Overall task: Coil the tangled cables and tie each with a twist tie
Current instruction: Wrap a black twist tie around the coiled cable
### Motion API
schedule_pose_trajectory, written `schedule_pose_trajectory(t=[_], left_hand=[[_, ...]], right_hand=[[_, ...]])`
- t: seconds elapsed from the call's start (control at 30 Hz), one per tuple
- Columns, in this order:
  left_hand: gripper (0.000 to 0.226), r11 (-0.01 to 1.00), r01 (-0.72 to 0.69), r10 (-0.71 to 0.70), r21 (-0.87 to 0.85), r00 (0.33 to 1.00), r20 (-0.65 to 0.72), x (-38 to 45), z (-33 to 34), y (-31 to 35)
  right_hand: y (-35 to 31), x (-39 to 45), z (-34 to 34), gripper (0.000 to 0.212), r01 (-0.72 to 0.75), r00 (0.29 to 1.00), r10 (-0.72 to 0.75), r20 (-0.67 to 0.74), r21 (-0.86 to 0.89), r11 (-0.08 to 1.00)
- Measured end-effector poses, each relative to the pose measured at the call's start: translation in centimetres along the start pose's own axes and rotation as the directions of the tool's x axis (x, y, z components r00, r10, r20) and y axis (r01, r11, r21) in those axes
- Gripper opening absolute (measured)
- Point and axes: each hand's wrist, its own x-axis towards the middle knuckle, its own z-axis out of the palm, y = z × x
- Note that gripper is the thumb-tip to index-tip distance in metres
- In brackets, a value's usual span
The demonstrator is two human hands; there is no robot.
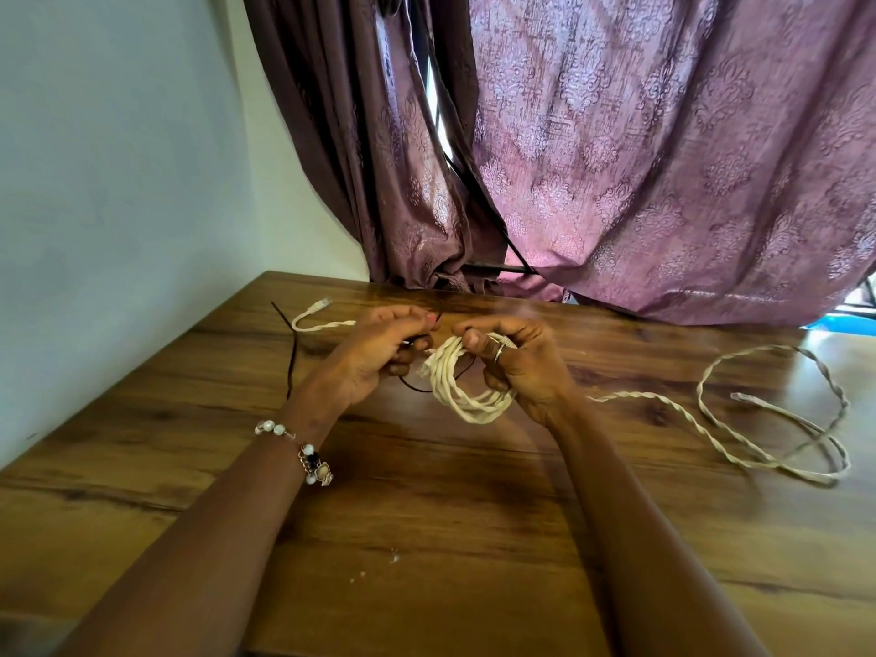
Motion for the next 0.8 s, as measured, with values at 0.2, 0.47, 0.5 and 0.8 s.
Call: schedule_pose_trajectory(t=[0.2,0.47,0.5,0.8], left_hand=[[0.017,0.998,-0.039,0.041,0.046,0.998,-0.045,0.1,0.8,-0.4],[0.010,0.988,-0.119,0.124,0.102,0.991,-0.044,-0.1,1.0,-0.3],[0.011,0.984,-0.136,0.142,0.113,0.988,-0.051,-0.1,1.1,-0.2],[0.022,0.985,-0.124,0.129,0.123,0.991,-0.036,-0.2,0.6,-0.2]], right_hand=[[-0.3,0.0,0.4,0.017,0.025,0.999,-0.025,-0.039,0.000,1.000],[-0.7,-0.3,1.0,0.006,0.093,0.994,-0.096,-0.054,-0.045,0.995],[-0.7,-0.4,1.2,0.006,0.113,0.991,-0.117,-0.071,-0.063,0.992],[-0.5,-0.3,1.7,0.007,0.213,0.956,-0.238,-0.172,-0.151,0.965]])
